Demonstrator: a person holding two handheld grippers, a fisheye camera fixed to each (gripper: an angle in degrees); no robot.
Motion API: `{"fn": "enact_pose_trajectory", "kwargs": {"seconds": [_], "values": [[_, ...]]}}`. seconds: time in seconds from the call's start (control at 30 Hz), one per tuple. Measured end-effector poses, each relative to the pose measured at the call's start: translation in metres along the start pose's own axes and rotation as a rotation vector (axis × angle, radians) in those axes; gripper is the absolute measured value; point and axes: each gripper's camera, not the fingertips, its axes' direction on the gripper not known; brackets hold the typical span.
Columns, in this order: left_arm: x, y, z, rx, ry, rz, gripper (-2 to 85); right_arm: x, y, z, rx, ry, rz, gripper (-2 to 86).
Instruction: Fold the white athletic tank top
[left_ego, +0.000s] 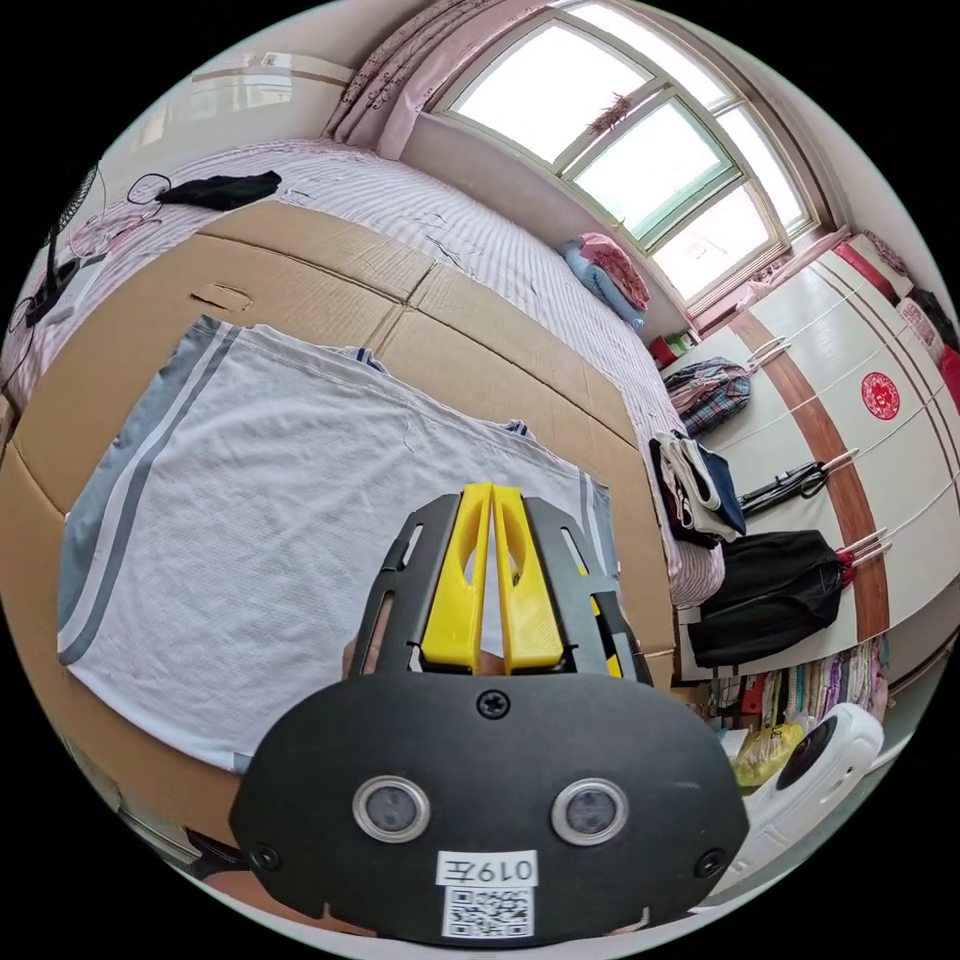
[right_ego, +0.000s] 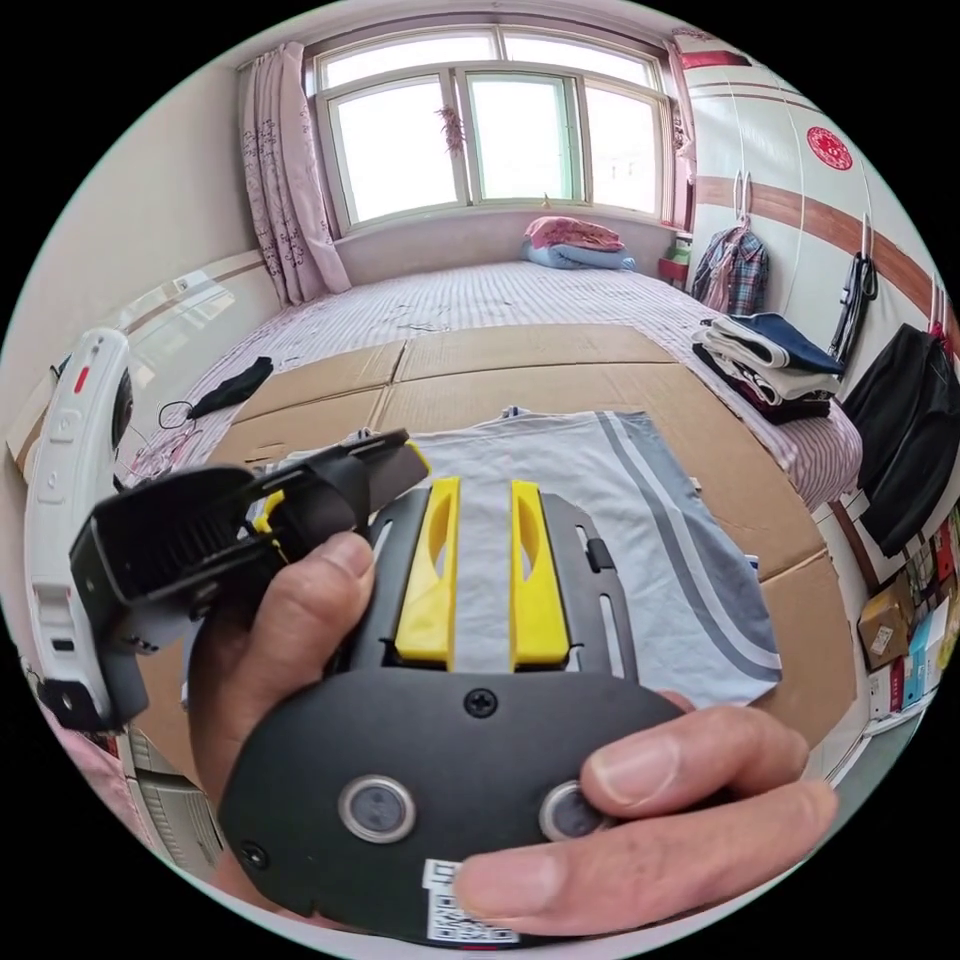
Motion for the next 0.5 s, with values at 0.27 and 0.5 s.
{"fn": "enact_pose_trajectory", "kwargs": {"seconds": [0.27,0.5], "values": [[0.004,0.001,-0.005,-0.015,-0.010,0.014,0.6,-0.003,0.001,-0.003,0.007,-0.010,-0.006,4.2],[-0.016,-0.005,-0.014,-0.030,0.108,-0.038,0.7,-0.020,0.001,-0.007,0.045,0.019,-0.078,0.3]]}}
